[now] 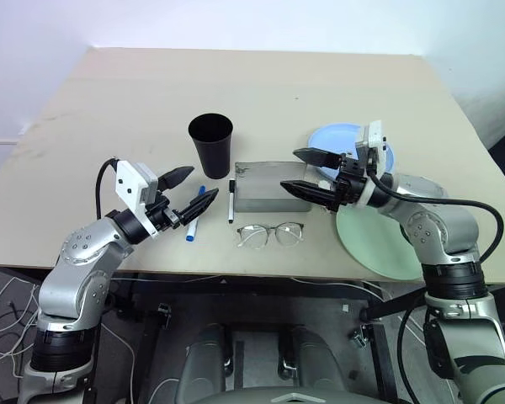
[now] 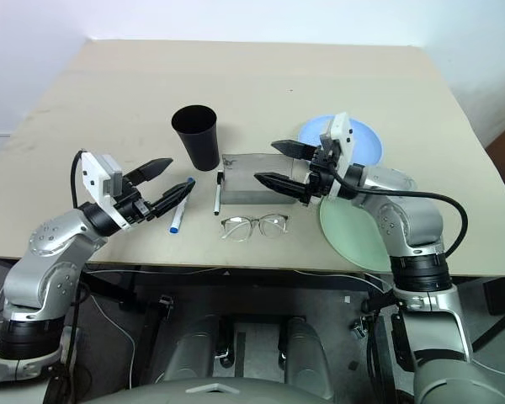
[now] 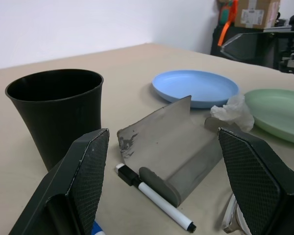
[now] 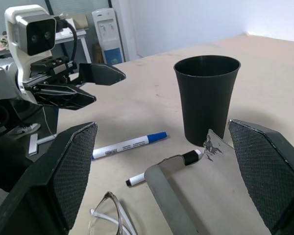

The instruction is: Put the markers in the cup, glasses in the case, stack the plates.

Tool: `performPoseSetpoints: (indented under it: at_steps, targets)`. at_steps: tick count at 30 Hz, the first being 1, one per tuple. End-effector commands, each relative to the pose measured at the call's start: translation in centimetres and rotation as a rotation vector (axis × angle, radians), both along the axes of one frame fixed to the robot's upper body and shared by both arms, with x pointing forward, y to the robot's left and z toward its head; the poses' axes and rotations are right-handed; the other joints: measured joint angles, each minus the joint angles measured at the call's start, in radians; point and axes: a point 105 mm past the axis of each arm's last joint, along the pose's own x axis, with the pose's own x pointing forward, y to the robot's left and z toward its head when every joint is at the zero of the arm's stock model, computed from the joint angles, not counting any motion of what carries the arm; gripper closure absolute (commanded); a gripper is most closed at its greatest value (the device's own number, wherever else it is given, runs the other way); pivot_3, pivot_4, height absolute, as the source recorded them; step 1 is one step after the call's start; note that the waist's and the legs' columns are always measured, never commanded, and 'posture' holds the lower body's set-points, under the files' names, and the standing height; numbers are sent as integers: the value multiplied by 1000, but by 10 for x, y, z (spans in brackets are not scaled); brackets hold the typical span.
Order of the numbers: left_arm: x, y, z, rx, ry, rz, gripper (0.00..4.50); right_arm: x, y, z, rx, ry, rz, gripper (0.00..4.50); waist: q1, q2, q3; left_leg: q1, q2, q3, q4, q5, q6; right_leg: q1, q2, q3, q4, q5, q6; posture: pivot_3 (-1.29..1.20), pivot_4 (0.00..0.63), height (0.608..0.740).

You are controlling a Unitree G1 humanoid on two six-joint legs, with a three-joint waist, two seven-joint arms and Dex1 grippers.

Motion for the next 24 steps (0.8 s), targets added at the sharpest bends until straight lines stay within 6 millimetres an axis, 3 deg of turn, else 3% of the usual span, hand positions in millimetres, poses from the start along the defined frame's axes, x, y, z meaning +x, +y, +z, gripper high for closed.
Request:
performPoseSetpoints:
  at_steps: [1,11,24]
  targets:
    - [-3,1,17,-4,-77,-9,798,-1,-2,19,15,-77,-3,0,1,0,0,0,0,0,0,0,0,0,0,0,0,0,0,0,150,713]
    - [-4,-13,9,31,-34,-157,798,8,-31,15,-47,-16,-128,0,0,0,0,0,0,0,0,0,0,0,0,0,0,0,0,0,150,713]
    - [4,-38,-6,41,-11,-309,798,18,-99,10,-94,120,-399,0,1,0,0,0,0,1,0,0,0,0,0,0,0,0,0,0,150,713]
